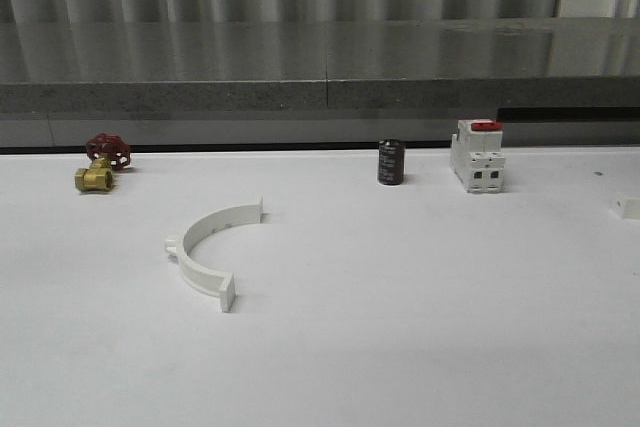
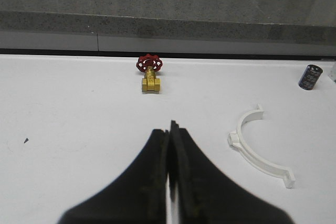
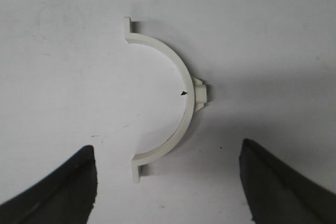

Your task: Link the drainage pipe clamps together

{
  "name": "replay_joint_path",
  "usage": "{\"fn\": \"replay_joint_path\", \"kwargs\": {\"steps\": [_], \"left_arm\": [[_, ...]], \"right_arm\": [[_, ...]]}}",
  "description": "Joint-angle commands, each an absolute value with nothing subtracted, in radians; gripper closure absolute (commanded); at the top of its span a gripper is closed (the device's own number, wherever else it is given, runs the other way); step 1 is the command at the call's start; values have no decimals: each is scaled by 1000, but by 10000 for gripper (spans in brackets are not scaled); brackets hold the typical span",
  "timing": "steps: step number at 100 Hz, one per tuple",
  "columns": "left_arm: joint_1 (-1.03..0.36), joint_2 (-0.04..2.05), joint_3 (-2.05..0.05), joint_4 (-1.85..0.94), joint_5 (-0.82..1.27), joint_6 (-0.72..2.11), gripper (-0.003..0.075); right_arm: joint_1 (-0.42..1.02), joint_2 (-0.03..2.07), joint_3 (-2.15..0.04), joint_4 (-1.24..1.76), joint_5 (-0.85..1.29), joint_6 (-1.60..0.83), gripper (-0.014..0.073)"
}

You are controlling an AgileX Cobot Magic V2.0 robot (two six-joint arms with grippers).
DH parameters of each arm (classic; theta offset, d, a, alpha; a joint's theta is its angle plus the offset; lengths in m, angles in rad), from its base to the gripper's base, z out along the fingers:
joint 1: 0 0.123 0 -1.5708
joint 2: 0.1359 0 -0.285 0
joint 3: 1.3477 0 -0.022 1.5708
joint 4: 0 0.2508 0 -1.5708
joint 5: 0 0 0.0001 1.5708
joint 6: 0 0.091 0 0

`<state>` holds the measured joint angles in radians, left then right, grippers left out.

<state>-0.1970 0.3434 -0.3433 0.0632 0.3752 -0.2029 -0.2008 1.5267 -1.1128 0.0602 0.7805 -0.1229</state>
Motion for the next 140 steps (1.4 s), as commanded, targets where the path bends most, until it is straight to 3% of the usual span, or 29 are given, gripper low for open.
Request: {"fn": "replay_joint_path", "kwargs": {"steps": [1, 42, 105, 115, 140], "left_arm": [[-196, 349, -373, 64, 297, -203, 741], [-196, 349, -373, 64, 297, -203, 741], [-196, 349, -373, 64, 297, -203, 741], [-196, 349, -373, 64, 297, -203, 741], [-196, 349, -373, 64, 297, -203, 741]], "right_arm": [[-221, 1556, -1150, 84, 722, -171, 30], [-245, 1745, -1150, 84, 565, -210, 31], [-245, 1828, -1150, 84, 545, -213, 36], [-245, 1828, -1150, 84, 546, -213, 96], [-245, 1828, -1150, 84, 539, -213, 407]]}}
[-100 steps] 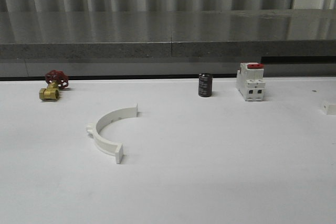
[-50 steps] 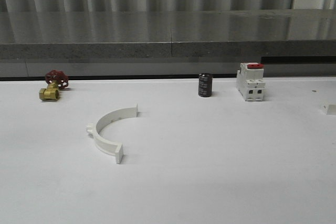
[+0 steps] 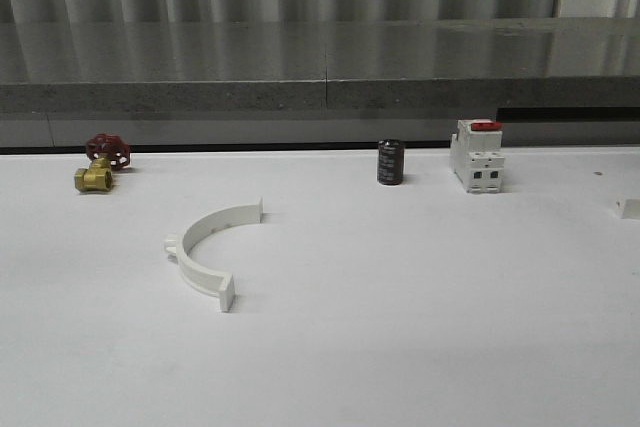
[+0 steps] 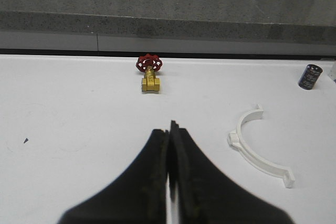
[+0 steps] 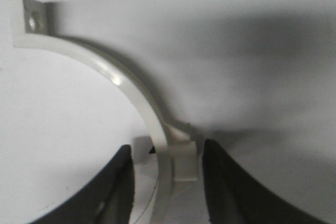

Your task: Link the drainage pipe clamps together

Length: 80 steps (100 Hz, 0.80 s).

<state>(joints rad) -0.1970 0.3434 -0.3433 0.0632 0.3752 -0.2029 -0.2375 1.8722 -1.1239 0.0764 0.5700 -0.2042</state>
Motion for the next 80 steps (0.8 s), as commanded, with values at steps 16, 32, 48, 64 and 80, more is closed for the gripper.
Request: {"fn": "replay_joint_path", "kwargs": {"steps": [16, 32, 48, 64, 80], "left_arm": [[-196, 349, -373, 64, 297, -203, 741], [-196, 349, -373, 64, 297, -203, 741], [-196, 349, -373, 64, 297, -203, 741], [-196, 349, -373, 64, 297, -203, 741], [-196, 349, -373, 64, 300, -203, 741]], "right_arm": [[-245, 1828, -1150, 84, 541, -213, 508], [-245, 1828, -1150, 84, 540, -213, 517], [-245, 1828, -1150, 85, 539, -213, 517], [-202, 1826, -1195, 116, 613, -192, 515], [-134, 1793, -1250, 110, 708, -49, 513]]}}
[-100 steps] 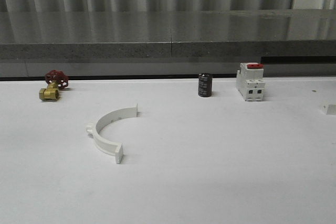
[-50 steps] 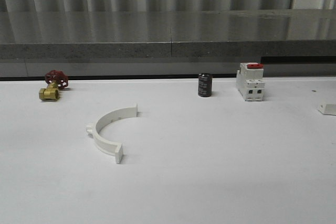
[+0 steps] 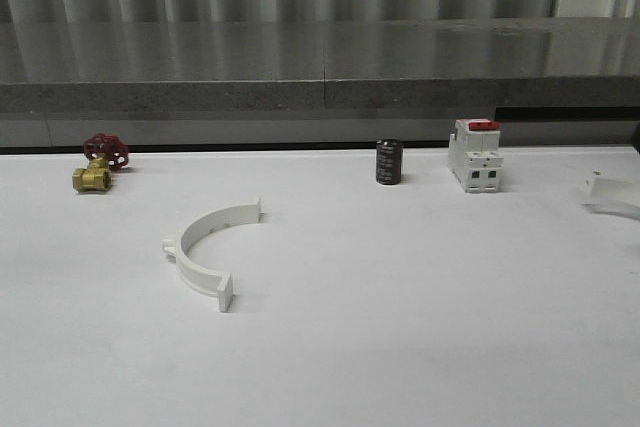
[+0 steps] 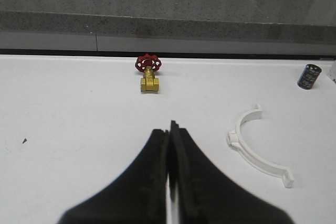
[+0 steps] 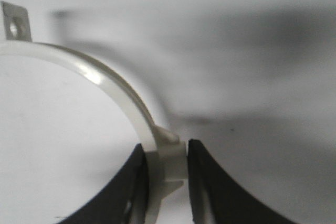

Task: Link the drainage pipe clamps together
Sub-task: 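Grasp the second clamp half with the right gripper and lift it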

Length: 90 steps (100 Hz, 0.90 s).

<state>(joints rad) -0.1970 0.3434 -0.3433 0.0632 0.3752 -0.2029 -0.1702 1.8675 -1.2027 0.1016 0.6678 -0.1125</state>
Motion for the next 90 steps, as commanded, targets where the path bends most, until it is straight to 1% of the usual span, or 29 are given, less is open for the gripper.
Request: {"fn": "replay_joint_path", "kwargs": {"steps": [1, 15, 25, 40, 48, 60, 65, 75, 90], "left_arm": [[-196, 349, -373, 64, 300, -203, 741], [-196, 349, -373, 64, 302, -203, 741], [-196, 349, -373, 64, 302, -203, 741], [-196, 349, -371, 64, 302, -203, 741], [-196, 349, -371, 64, 302, -203, 741], [-196, 349, -371, 64, 302, -203, 741], [-196, 349, -371, 64, 302, -203, 741], [-196, 349, -371, 64, 302, -203, 741], [-196, 349, -371, 64, 302, -203, 741]], "right_arm": [[-125, 1790, -1250, 107, 711, -46, 513], [-2, 1743, -1250, 53, 729, 39, 513], [101, 1726, -1251, -32, 725, 185, 513], [294, 1731, -1273, -238, 745, 514, 513], [377, 1736, -1288, -356, 765, 717, 513], [488, 1746, -1312, -458, 791, 931, 513], [524, 1757, -1329, -478, 804, 970, 513], [580, 1794, -1374, -481, 839, 973, 513], [629, 1864, -1456, -469, 883, 974, 513]]}}
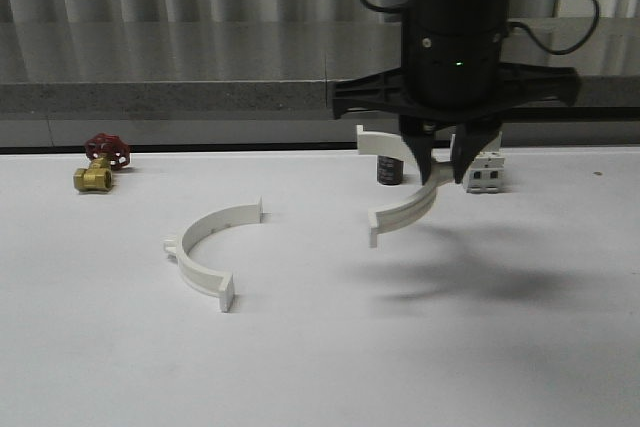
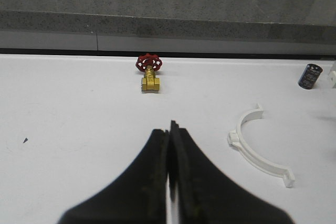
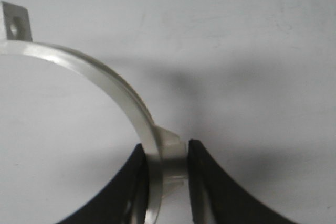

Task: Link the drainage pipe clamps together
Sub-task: 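Grasp the second clamp half with the right gripper and lift it, then carry the clamp half to the placed half and press their ends together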

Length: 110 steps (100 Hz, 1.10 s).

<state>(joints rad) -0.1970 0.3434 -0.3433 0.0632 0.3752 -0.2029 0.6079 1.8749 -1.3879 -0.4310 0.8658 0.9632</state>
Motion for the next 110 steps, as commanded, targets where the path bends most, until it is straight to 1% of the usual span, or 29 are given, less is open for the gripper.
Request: {"fn": "replay_joint_path", "kwargs": {"steps": [1, 16, 35, 110], "left_arm": [[-196, 349, -371, 64, 302, -203, 741], [-196, 349, -371, 64, 302, -203, 741], [-196, 349, -371, 64, 302, -203, 741], [-196, 349, -371, 64, 302, -203, 741]], "right_arm": [[631, 1866, -1460, -468, 885, 974, 513], [665, 1930, -1531, -456, 897, 988, 513], [686, 1965, -1568, -424, 857, 1005, 513], [716, 2029, -1587, -367, 821, 1005, 513]]}}
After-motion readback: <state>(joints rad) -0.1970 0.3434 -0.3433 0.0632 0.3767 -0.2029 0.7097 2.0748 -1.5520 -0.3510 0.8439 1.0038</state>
